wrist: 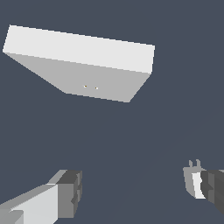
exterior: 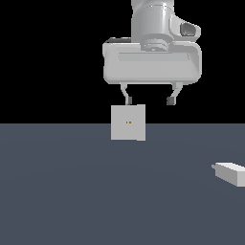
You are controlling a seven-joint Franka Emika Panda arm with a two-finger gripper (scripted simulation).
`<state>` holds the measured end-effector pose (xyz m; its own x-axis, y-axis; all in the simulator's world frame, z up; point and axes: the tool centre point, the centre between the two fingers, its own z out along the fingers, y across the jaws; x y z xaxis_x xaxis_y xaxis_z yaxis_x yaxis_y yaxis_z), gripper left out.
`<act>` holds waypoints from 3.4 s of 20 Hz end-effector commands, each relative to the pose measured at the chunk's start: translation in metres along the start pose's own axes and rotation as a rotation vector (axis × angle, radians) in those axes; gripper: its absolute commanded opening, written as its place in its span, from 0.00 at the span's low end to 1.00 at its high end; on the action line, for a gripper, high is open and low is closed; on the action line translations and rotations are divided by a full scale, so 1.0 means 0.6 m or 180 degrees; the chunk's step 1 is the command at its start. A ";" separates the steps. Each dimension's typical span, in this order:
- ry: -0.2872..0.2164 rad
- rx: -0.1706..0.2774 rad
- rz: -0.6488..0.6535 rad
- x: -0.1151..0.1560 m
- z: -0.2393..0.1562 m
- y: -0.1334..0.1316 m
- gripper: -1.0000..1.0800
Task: Plug the charger into the wall socket.
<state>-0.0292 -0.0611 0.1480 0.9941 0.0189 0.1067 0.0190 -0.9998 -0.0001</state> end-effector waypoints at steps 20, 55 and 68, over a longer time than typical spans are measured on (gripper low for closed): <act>0.0346 0.0032 -0.0234 -0.108 0.116 0.192 0.96; 0.0386 0.0045 -0.0266 -0.126 0.215 0.215 0.00; 0.0388 0.0039 -0.0234 -0.123 0.209 0.204 0.00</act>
<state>-0.0877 -0.1877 0.0140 0.9696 0.0932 0.2261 0.0956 -0.9954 0.0001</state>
